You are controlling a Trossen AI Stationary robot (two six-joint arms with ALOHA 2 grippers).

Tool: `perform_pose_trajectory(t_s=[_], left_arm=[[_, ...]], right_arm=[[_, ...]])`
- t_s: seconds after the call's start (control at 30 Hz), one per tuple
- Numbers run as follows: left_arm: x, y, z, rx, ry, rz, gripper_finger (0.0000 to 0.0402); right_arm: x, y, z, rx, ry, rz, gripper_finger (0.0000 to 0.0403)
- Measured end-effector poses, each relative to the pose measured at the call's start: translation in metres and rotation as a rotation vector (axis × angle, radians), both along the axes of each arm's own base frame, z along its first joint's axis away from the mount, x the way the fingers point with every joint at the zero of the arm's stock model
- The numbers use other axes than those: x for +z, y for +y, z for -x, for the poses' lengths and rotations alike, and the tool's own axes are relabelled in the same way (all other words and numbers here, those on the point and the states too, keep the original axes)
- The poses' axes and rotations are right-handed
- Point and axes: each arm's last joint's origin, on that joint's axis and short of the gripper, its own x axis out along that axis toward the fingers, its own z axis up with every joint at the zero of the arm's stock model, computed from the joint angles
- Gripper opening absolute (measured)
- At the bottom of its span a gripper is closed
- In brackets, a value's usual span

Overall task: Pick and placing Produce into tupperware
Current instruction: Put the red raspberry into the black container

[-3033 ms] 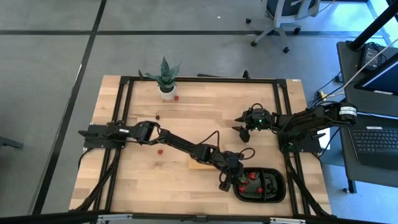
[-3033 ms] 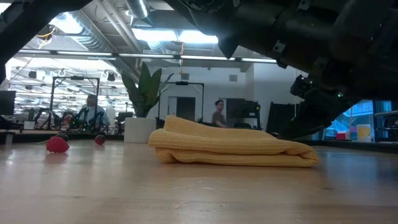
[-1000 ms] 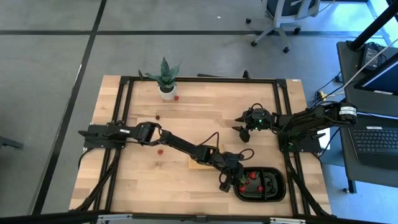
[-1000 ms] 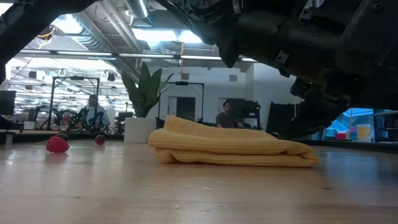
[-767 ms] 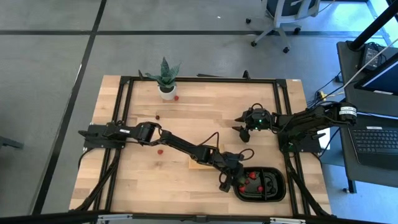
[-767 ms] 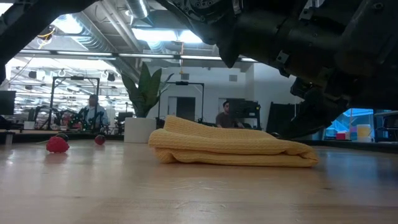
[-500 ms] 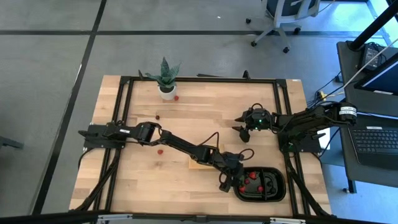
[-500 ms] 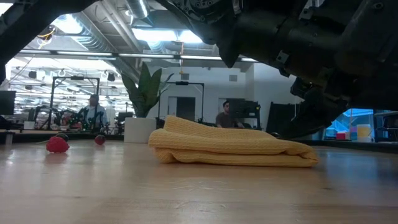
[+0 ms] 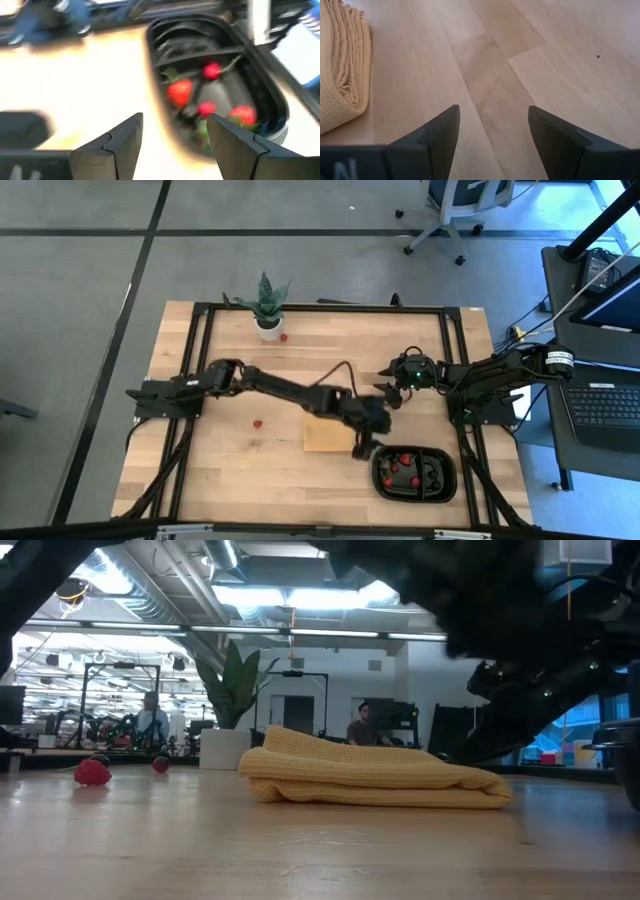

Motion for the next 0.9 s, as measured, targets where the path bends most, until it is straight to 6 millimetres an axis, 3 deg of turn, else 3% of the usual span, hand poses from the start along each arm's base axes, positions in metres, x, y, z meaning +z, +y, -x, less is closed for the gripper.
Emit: perform_pose_trajectory(t_s=[0.1, 0.27, 0.5, 0.77, 0.9], left_arm=[[0.013, 0.021, 0.015, 0.071, 0.119, -0.049, 0.0212], [0.063, 0.053, 0.055, 0.178, 0.277, -0.077, 0.0212], [0.098, 0.072, 0.116, 0.368, 0.579, -0.146, 0.0212], [0.099, 0.065, 0.151, 0.531, 0.859, -0.243, 0.0212], [0.086, 0.057, 0.158, 0.521, 0.914, -0.266, 0.0212]], right_arm=[[0.0, 0.0, 0.0, 0.0, 0.005, -0.001, 0.0237], [-0.003, 0.0, 0.001, 0.002, 0.028, -0.007, 0.0237], [-0.006, 0.001, 0.001, 0.004, 0.051, -0.01, 0.0237], [-0.01, 0.001, 0.001, 0.004, 0.073, -0.017, 0.0237], [-0.011, 0.001, 0.002, 0.004, 0.076, -0.018, 0.0237]])
